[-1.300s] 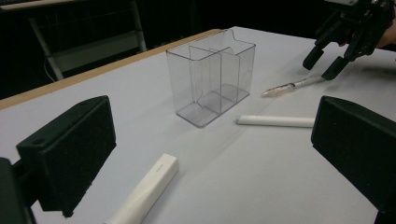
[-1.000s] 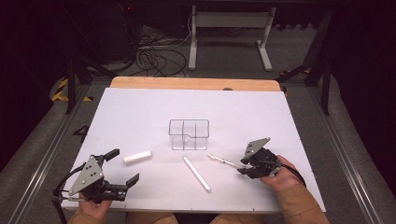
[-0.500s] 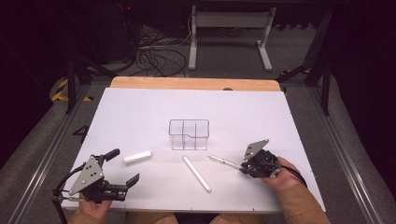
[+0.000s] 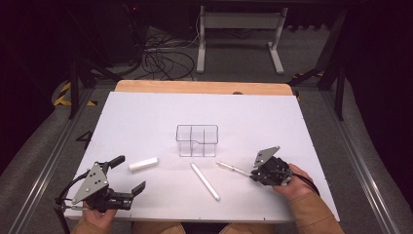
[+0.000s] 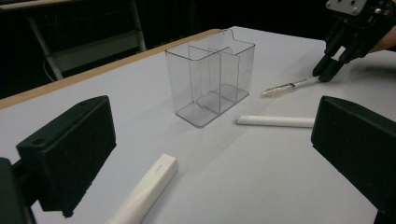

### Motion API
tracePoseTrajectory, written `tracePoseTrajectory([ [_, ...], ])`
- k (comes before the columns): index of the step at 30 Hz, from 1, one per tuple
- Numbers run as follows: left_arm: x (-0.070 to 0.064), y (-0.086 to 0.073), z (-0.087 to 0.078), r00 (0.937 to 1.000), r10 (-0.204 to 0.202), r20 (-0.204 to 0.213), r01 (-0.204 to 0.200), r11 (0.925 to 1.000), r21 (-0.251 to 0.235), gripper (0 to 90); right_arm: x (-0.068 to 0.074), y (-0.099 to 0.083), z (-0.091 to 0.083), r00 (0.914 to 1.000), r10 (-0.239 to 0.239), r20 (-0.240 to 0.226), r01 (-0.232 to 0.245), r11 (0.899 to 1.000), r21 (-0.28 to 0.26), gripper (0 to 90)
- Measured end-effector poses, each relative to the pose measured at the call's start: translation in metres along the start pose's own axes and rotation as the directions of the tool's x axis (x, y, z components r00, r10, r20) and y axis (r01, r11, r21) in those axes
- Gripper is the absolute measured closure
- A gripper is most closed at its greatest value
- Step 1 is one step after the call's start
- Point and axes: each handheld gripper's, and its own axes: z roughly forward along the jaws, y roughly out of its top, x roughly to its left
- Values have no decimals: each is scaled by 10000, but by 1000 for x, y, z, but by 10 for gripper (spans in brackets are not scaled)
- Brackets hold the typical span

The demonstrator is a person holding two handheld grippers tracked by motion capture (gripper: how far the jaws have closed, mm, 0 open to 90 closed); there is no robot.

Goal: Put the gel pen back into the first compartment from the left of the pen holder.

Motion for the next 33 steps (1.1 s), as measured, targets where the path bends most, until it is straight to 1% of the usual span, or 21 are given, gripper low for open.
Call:
tracePoseTrajectory([
  [3,0,0,0,10000,59,-28,-59,10000,12,6,0,0,0,10000,30,1,-30,10000,-43,802],
  [5,1,0,0,10000,44,-35,-44,10000,0,6,0,0,-1,9999,142,14,-142,9999,-90,803],
  [7,0,0,-1,10000,44,-40,-44,10000,-23,6,0,0,-3,9999,105,13,-105,9998,-195,803],
  [8,1,0,0,9999,154,-53,-154,9999,-20,6,0,0,-4,9999,126,1,-126,9995,-278,803],
  [9,1,0,0,9999,153,-49,-153,9999,-22,6,0,0,-6,9998,185,-2,-185,9993,-336,803],
  [15,1,0,0,9999,160,-47,-160,9999,-18,6,1,0,-14,9998,199,-39,-202,9972,-716,805],
  [18,1,0,0,9999,112,-33,-112,9999,-28,6,2,1,-17,9999,125,-46,-128,9966,-818,805],
  [21,1,0,-1,9999,125,-29,-125,9999,-28,6,3,1,-19,9999,153,7,-152,9956,-927,806],
  [23,1,0,-1,9999,122,-23,-122,9999,-26,7,3,1,-21,10000,64,2,-64,9947,-1021,806],
  [24,1,0,-1,9999,146,-33,-146,9999,-21,6,3,1,-21,9999,127,-34,-130,9940,-1082,806],
  [27,1,0,-1,9999,149,-30,-149,9999,-26,6,3,1,-24,10000,40,-13,-42,9932,-1160,806],
  [33,1,0,-1,9999,150,-28,-150,9999,-28,6,4,1,-30,10000,21,40,-15,9893,-1460,807],
])
